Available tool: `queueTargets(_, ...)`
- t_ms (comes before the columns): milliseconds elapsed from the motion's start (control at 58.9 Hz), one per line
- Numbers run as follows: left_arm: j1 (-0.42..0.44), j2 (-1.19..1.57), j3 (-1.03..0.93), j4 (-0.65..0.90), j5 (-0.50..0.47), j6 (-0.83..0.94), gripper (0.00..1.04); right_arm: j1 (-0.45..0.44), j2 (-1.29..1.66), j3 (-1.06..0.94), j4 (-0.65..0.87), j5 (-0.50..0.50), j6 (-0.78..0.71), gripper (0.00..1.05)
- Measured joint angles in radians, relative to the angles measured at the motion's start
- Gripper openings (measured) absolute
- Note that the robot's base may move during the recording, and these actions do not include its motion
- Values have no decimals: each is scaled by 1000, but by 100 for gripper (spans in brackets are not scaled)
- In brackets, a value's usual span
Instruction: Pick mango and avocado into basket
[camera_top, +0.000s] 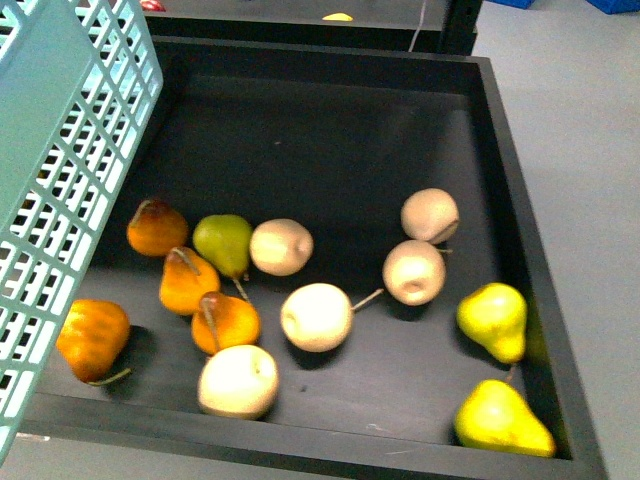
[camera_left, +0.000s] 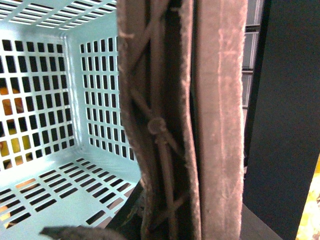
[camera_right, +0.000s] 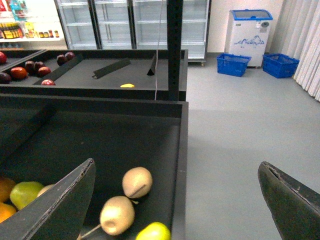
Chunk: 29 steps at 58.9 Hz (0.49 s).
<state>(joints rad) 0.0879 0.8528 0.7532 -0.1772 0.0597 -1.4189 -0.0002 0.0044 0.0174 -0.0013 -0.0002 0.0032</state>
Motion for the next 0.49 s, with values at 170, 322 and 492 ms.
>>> queueTargets(170, 0, 0, 0, 0, 0, 0, 16, 0, 0, 0, 0, 0, 0, 96)
queueTargets(322, 0, 0, 0, 0, 0, 0, 16, 0, -1, 0, 0, 1, 0, 96)
queueTargets(492, 0, 0, 0, 0, 1, 0, 16, 0, -1, 0, 0, 2, -1, 96)
